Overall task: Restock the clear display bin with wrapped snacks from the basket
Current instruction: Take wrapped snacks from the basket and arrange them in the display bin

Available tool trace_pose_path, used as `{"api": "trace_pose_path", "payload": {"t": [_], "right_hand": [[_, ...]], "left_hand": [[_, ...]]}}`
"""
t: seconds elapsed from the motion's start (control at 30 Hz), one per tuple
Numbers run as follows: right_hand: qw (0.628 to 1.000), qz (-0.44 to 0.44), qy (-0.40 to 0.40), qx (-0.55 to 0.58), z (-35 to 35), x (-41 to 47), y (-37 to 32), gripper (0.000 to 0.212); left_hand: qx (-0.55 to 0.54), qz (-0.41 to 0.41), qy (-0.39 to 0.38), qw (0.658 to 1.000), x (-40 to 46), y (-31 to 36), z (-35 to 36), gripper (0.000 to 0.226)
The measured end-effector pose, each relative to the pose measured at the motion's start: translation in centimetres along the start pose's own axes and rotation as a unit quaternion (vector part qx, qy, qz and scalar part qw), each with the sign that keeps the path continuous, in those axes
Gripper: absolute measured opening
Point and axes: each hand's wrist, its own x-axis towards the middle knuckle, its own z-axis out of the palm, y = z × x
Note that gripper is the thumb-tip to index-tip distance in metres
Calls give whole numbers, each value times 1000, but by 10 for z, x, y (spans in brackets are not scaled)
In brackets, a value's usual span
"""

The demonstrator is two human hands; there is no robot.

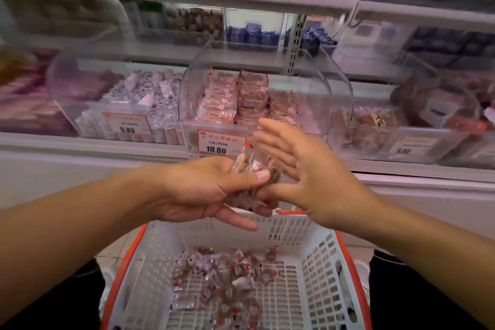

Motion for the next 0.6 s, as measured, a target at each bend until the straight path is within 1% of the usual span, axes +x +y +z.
{"api": "trace_pose_path", "payload": {"t": [0.07,0.17,0.2,0.3,0.4,0.43,0.5,0.6], "right_hand": [[999,-24,-21,-36,4,2,-1,104],[993,-44,-45,-95,1,1,-1,100],[990,-50,-54,-118,0,0,-2,98],[986,-58,-79,-136,-1,0,-4,94],[990,-44,-60,-118,-1,4,-10,91],[990,-48,-47,-125,-4,6,-14,87],[986,-71,-30,-146,-11,10,-22,70],[980,-106,-27,-167,-21,12,-34,47]], "left_hand": [[0,21,8,1000,-1,5,-2,32],[44,50,11,998,0,10,-2,14],[61,59,7,996,0,10,-3,12],[109,73,-21,991,-3,8,-3,25],[145,63,3,987,-6,11,-6,29],[158,59,17,986,-7,13,-6,30],[192,58,47,978,-7,19,-6,35],[220,75,92,968,-8,29,-4,49]]}}
